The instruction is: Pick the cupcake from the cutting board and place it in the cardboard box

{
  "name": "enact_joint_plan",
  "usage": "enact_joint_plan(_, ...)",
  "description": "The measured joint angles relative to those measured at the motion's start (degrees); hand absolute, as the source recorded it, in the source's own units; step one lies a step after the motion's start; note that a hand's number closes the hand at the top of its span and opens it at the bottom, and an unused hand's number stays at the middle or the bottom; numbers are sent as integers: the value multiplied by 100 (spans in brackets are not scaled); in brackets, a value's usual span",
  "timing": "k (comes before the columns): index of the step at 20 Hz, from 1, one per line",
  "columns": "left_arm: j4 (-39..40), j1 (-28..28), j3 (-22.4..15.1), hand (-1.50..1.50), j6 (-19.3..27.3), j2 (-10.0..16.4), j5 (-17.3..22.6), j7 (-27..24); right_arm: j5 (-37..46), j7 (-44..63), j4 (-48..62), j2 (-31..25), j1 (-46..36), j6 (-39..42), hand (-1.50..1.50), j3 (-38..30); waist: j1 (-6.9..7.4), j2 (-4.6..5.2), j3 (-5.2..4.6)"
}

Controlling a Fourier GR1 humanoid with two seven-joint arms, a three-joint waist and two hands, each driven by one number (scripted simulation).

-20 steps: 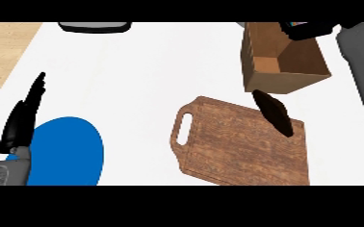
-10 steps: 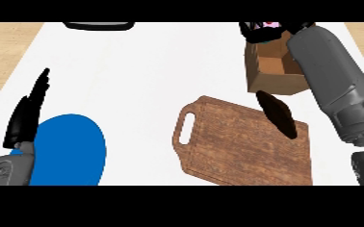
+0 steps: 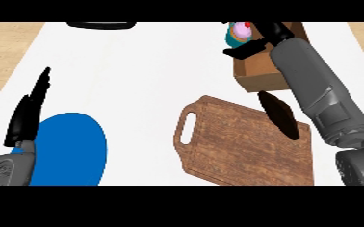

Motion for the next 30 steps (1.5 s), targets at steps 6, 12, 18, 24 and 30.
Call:
enact_joint_plan(6,-97,58,12,0,-66,17,28,17,-343,-474,-4,-32,0,-129,-150,-377,26,12,7)
enact_joint_plan(12,-100,53,45,0,-80,43,27,27,-1012,-694,-7,-305,-81,54,-150,-1060,-6,7,7)
enact_joint_plan(18,-116,67,52,0,-86,7,41,27,-1451,-956,105,-1017,72,754,-150,-1510,-4,21,10)
enact_joint_plan(24,-141,-26,55,0,-107,38,27,77,-1648,-953,237,-1928,273,1375,-150,-1753,25,58,18)
enact_joint_plan(30,-147,-31,61,0,-160,44,60,45,-1716,-1100,289,-2718,586,1857,-150,-1869,86,90,29)
